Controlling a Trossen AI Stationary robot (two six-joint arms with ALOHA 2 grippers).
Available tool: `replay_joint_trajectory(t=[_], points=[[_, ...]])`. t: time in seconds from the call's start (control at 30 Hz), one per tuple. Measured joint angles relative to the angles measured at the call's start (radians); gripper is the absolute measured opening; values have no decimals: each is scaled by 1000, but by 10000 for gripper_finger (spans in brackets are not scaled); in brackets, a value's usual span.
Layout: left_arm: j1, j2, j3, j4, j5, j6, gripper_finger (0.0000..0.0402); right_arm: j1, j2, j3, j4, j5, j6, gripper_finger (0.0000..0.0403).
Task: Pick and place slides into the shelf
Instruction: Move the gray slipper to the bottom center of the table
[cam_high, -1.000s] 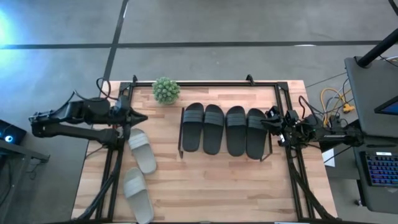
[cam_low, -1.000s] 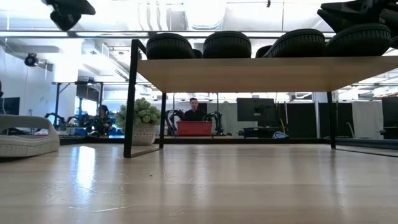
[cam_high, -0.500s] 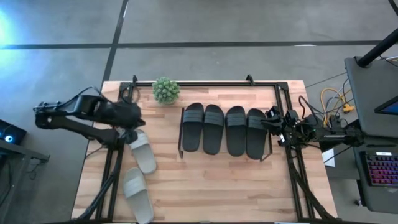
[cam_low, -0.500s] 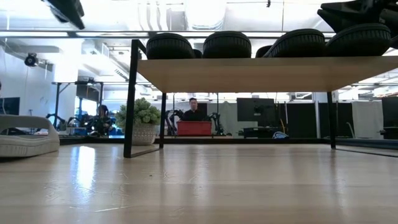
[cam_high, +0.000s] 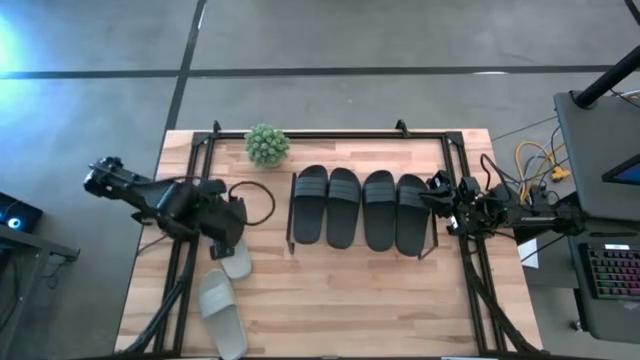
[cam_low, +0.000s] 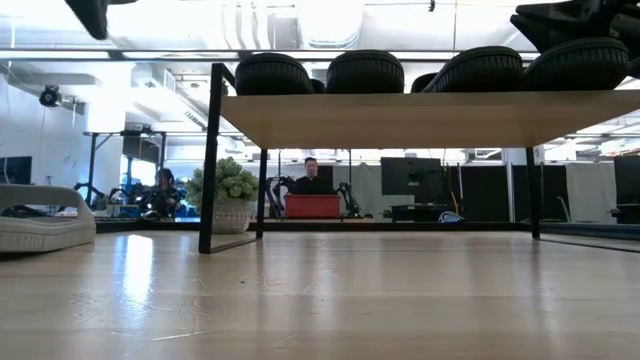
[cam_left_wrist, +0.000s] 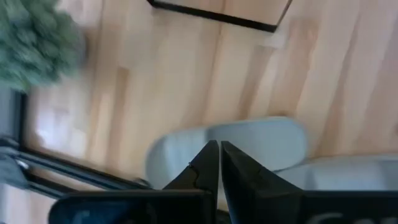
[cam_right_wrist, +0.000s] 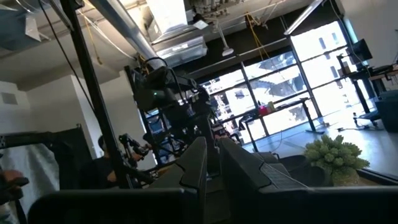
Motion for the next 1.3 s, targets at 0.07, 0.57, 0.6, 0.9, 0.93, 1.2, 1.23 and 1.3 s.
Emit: replay_joint_trajectory(t=[0.07,0.57,0.6,0.9,0.93,1.2,1.23,1.3], points=[[-48,1,-4,5,24,-101,1,0,0,0,0,0,-13,38],[-429,283,11,3,440,-832,0,0,1,0,0,0,-45,38],[-442,315,18,3,461,-844,0,0,1,0,0,0,-45,38],[-534,569,161,3,413,-834,0,0,2,0,0,0,-45,38],[-539,591,183,4,392,-840,2,0,2,0,0,0,-45,38],[-554,681,311,4,298,-851,85,0,2,0,-1,0,-45,38],[-553,687,314,4,299,-855,100,0,2,0,-1,0,-45,38],[-554,702,312,4,312,-858,130,0,2,0,-1,0,-45,38]])
